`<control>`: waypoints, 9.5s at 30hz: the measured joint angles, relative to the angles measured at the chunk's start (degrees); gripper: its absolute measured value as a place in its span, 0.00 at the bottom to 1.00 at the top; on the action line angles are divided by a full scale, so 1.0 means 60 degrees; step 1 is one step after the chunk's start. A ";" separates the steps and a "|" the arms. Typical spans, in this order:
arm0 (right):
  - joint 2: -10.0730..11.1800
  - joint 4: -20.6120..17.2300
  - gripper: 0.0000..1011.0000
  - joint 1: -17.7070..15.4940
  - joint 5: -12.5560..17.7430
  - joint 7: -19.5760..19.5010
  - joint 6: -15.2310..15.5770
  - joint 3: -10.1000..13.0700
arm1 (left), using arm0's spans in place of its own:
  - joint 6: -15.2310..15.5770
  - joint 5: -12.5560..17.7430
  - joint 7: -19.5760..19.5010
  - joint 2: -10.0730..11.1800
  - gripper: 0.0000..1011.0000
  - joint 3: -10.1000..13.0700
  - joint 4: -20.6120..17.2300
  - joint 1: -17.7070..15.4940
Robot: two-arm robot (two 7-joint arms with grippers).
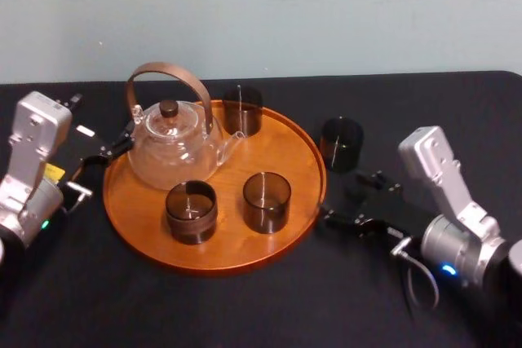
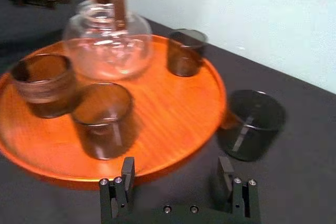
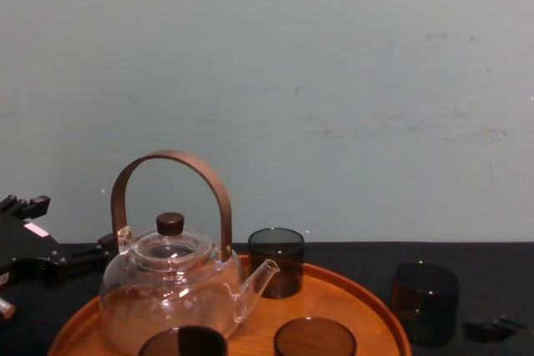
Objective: Pick up the glass from the table and place it on the tray.
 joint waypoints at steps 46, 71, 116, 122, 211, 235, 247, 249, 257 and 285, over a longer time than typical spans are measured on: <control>-0.0647 0.2748 0.99 0.2229 -0.0538 0.0090 -0.0412 0.0011 | 0.0000 -0.0001 0.0000 0.0000 0.99 0.0000 0.0000 0.0000; -0.0937 0.3652 0.99 0.2844 -0.0751 0.0180 -0.0691 -0.0171 | 0.0000 0.0000 0.0000 0.0000 0.99 0.0000 0.0000 0.0000; -0.1365 0.4719 0.92 0.3584 -0.1021 0.0240 -0.0976 -0.0404 | 0.0000 -0.0001 0.0000 0.0000 0.99 0.0000 0.0000 0.0000; -0.1361 0.4714 0.91 0.3580 -0.1017 0.0240 -0.0976 -0.0399 | 0.0000 0.0000 0.0001 0.0000 0.99 0.0000 0.0000 0.0001; -0.2181 0.5317 0.91 0.4365 -0.1270 0.0652 -0.1305 -0.1375 | 0.0000 0.0000 0.0000 0.0000 0.99 0.0000 0.0000 0.0001; -0.2267 0.5523 0.91 0.4408 -0.1354 0.0653 -0.1391 -0.1407 | 0.0000 0.0000 0.0000 0.0000 0.99 0.0000 0.0000 0.0000; -0.2264 0.5523 0.91 0.4403 -0.1352 0.0652 -0.1391 -0.1400 | 0.0000 0.0000 0.0000 0.0000 0.99 0.0000 0.0000 0.0001; -0.2262 0.5523 0.91 0.4403 -0.1351 0.0653 -0.1390 -0.1400 | 0.0000 0.0000 0.0000 0.0000 0.99 0.0000 0.0000 0.0000; -0.2257 0.5523 0.91 0.4403 -0.1349 0.0653 -0.1388 -0.1400 | 0.0000 -0.0001 0.0000 0.0000 0.99 0.0000 0.0000 0.0000; -0.2255 0.5523 0.91 0.4403 -0.1348 0.0653 -0.1379 -0.1399 | 0.0000 0.0000 0.0000 0.0000 0.99 0.0000 0.0000 0.0000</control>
